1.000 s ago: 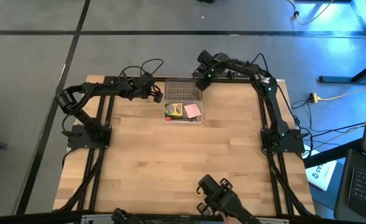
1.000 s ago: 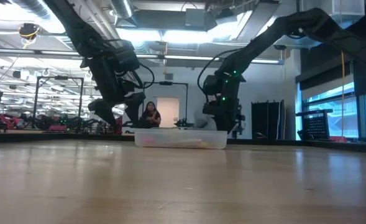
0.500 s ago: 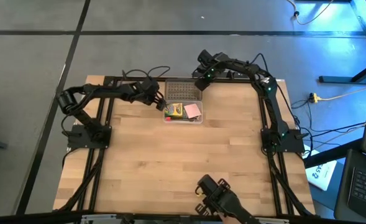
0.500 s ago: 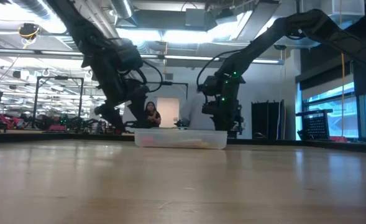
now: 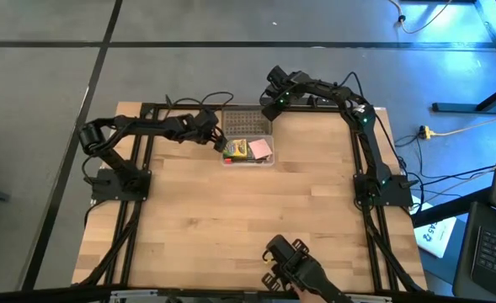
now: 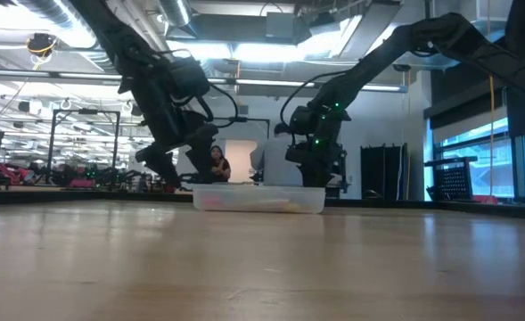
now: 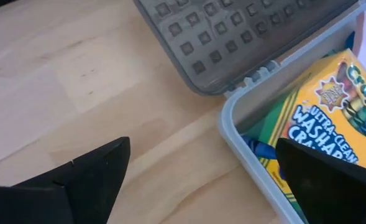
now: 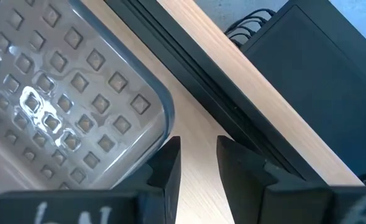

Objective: Pack school essentials
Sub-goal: Close the black supply box

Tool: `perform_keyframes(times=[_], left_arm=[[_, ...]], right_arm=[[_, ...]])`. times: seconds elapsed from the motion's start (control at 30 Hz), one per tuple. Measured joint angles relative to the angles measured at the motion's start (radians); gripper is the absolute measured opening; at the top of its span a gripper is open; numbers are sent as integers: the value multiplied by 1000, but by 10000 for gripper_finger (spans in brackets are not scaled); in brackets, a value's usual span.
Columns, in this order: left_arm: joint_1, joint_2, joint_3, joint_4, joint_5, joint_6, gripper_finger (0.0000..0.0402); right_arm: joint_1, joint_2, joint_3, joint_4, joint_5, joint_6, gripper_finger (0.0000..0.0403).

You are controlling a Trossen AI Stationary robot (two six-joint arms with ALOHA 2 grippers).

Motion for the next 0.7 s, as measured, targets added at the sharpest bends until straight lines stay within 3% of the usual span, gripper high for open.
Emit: perform_keyframes(times=[0.5, 0.7], left_arm=[[-41, 78, 3, 22, -26, -51, 396], [-40, 75, 1, 35, -17, -46, 396]], right_arm=[[0, 0, 0, 1, -3, -4, 106], [-2, 0, 0, -3, -88, -54, 106]])
